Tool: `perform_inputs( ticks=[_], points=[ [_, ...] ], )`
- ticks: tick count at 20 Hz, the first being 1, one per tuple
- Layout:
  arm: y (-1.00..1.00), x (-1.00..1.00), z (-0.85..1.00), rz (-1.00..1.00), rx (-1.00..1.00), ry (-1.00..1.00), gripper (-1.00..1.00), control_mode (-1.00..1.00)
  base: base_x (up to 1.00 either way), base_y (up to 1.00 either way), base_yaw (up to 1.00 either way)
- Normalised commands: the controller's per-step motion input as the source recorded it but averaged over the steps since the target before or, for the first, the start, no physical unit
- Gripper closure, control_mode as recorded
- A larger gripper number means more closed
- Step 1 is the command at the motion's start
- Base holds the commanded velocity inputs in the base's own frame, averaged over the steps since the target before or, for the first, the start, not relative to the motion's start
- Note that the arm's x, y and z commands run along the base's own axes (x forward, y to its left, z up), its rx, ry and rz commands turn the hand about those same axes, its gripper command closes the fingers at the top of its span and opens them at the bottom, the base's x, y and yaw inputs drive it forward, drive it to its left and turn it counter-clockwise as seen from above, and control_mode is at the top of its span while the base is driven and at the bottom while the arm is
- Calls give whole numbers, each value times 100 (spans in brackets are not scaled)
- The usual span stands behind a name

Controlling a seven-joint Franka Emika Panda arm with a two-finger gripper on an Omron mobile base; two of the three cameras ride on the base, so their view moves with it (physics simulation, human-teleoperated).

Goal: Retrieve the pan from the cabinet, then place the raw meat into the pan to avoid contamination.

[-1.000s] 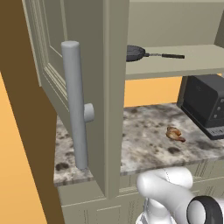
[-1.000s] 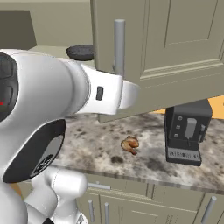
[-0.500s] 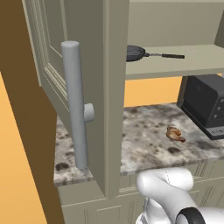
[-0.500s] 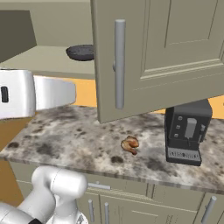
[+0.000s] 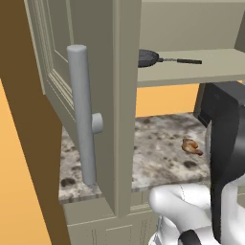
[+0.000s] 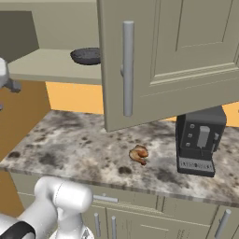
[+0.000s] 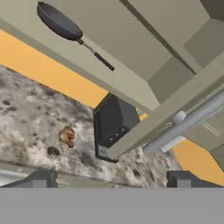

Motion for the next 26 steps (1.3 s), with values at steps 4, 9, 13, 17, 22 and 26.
perform_inputs(
  ticks=[4,9,13,17,22,26],
  points=[
    [-2,43,-49,0,-28,23,-100,-100,0,0,0],
    [-22,82,-35,2,-20,22,-100,-100,0,0,0],
    [-47,88,-30,7,-15,21,-100,-100,0,0,0],
    [-51,71,-21,3,-11,13,-100,-100,0,0,0],
    [-79,45,-2,0,-5,29,-100,-100,0,0,0],
    [-87,9,0,-9,-2,37,-100,-100,0,0,0]
  ],
)
